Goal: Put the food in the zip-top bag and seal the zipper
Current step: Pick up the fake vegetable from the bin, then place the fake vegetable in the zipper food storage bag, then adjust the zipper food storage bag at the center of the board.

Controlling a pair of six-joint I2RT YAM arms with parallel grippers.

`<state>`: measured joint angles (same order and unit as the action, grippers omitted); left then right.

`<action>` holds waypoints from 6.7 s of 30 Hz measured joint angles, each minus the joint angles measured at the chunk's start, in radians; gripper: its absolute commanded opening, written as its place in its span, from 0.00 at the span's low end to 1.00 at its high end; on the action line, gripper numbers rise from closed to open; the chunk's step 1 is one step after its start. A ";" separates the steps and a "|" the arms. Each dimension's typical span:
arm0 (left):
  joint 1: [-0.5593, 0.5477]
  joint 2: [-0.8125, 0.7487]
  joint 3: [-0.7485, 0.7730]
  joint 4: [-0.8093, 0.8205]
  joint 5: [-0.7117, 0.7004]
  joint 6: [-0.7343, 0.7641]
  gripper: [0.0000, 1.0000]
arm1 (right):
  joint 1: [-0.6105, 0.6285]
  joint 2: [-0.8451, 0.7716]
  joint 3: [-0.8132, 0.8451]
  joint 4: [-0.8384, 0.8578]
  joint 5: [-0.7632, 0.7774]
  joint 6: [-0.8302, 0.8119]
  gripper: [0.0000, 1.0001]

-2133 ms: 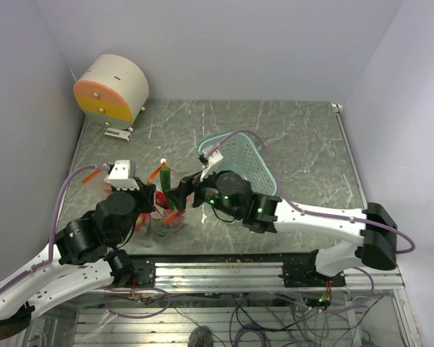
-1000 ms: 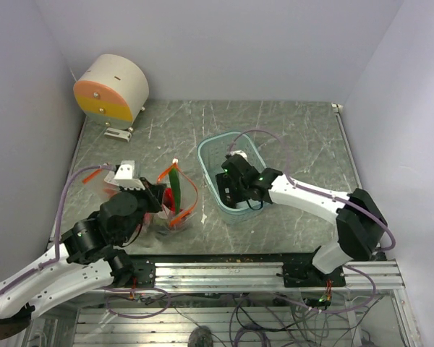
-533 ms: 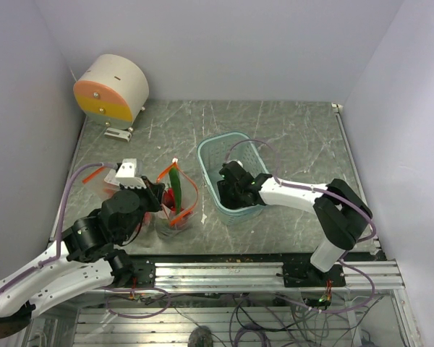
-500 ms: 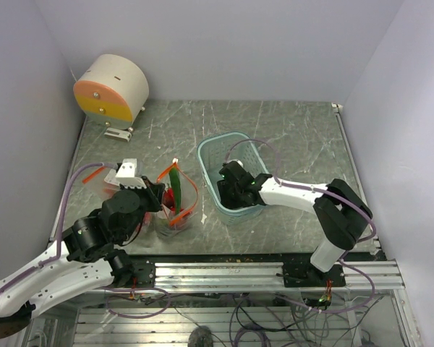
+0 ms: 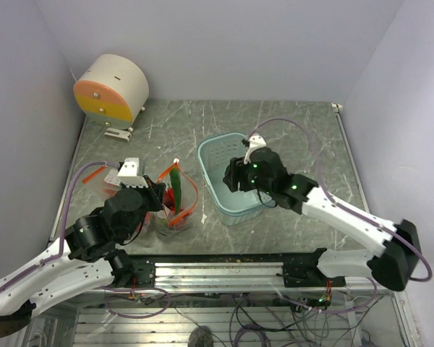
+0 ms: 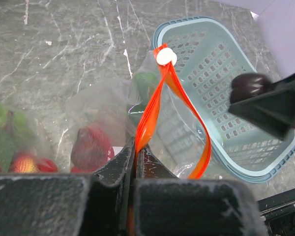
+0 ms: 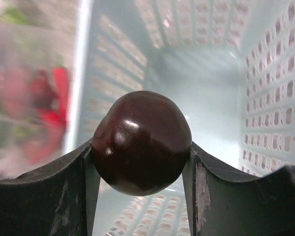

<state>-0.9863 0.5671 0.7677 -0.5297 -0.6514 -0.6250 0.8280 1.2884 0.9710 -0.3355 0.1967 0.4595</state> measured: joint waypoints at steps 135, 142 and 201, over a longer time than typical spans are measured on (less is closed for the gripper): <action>0.002 0.058 -0.252 0.373 0.068 0.015 0.07 | 0.187 0.575 0.835 -0.176 -0.129 -0.022 0.23; 0.002 0.058 -0.235 0.375 0.071 0.044 0.19 | 0.198 0.574 0.824 -0.190 -0.085 -0.025 0.00; 0.002 -0.060 0.132 0.154 0.846 0.615 0.53 | 0.185 0.130 0.637 -0.141 -0.993 -0.593 0.00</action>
<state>-0.9848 0.5068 0.8993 -0.3759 0.1947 -0.0097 1.0134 1.4185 1.6085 -0.4763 -0.7963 -0.1333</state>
